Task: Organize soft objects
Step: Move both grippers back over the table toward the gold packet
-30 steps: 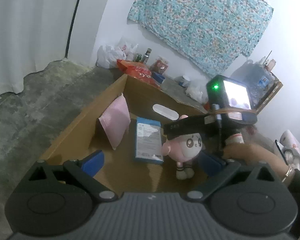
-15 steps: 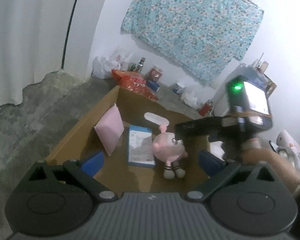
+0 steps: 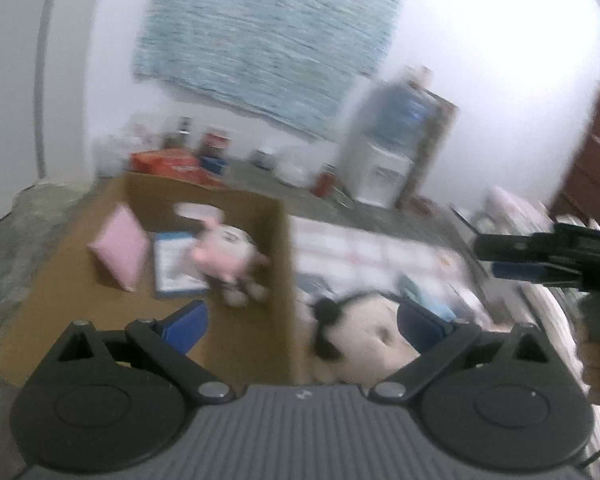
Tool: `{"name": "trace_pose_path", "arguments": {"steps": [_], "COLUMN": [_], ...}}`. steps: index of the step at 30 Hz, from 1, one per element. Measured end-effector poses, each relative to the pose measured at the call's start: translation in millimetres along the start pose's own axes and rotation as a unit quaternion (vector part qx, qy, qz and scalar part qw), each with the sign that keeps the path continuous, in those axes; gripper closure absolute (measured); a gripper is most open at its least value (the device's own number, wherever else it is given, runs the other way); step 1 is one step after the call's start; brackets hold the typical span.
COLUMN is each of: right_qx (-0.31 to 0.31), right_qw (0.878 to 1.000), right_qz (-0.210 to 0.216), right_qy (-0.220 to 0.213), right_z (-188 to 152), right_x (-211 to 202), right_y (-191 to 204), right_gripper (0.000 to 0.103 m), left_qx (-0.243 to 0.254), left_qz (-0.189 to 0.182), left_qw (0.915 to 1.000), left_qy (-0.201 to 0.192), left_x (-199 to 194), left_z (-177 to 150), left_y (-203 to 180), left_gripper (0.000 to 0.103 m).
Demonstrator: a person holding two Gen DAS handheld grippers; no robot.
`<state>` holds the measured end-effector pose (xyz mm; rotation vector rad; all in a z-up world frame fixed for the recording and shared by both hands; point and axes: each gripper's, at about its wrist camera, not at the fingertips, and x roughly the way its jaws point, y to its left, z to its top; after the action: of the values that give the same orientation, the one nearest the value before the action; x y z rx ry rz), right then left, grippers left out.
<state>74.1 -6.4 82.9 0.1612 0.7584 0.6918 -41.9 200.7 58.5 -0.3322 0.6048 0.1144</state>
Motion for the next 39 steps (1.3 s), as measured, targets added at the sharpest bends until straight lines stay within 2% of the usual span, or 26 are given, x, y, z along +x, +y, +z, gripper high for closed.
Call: {"name": "trace_pose_path", "arguments": {"steps": [5,8,12,15,17,18,19,23,25,30,35,39], "right_qx": [0.069,0.116,0.184,0.223,0.241,0.246,0.251,0.279,0.293,0.293,0.308,0.32], "right_qw": [0.996,0.989,0.977,0.968,0.965,0.964,0.963,0.956,0.953,0.953,0.947,0.942], "right_qz": [-0.05,-0.082,-0.091,-0.086,-0.076,-0.071,-0.066,-0.058,-0.052,-0.055,-0.041,-0.041], "right_qy": [-0.039,-0.051,-0.065,-0.069,-0.069,-0.069,-0.069,-0.064,-0.062,-0.06,-0.084,-0.093], "right_z": [-65,-105,-156,-180,-189,-191,-192,-187,-187,-184,-186,-191], "right_x": [-92,-129,-150,-146,-139,-133,-130,-109,-98,-79,-76,-75], "right_y": [-72,-107,-142,-164,-177,-181,-187,-211,-222,-238,-254,-264], "right_gripper": [0.011,0.011,0.011,0.019,0.036,0.041,0.051,0.063,0.064,0.064,0.063,0.062], "left_qx": [0.059,0.101,0.161,0.21,0.241,0.254,0.266,0.288,0.292,0.29,0.295,0.289], "left_qz": [-0.054,-0.089,-0.117,-0.131,-0.132,-0.134,-0.132,-0.13,-0.13,-0.12,-0.11,-0.111], "left_qw": [0.9965,0.9896,0.9762,0.9631,0.9548,0.9512,0.9482,0.9415,0.9394,0.9363,0.9318,0.9251], "left_qy": [0.025,0.053,0.087,0.106,0.113,0.112,0.113,0.116,0.123,0.157,0.18,0.219], "left_x": [10,26,47,66,77,84,91,115,129,170,204,228], "left_z": [-27,-45,-78,-103,-117,-123,-129,-140,-142,-143,-147,-152], "left_y": [-54,-94,-147,-187,-209,-219,-229,-254,-262,-276,-288,-294], "left_gripper": [0.002,0.002,0.002,0.002,0.002,0.002,0.003,0.007,0.01,0.028,0.024,0.025]}}
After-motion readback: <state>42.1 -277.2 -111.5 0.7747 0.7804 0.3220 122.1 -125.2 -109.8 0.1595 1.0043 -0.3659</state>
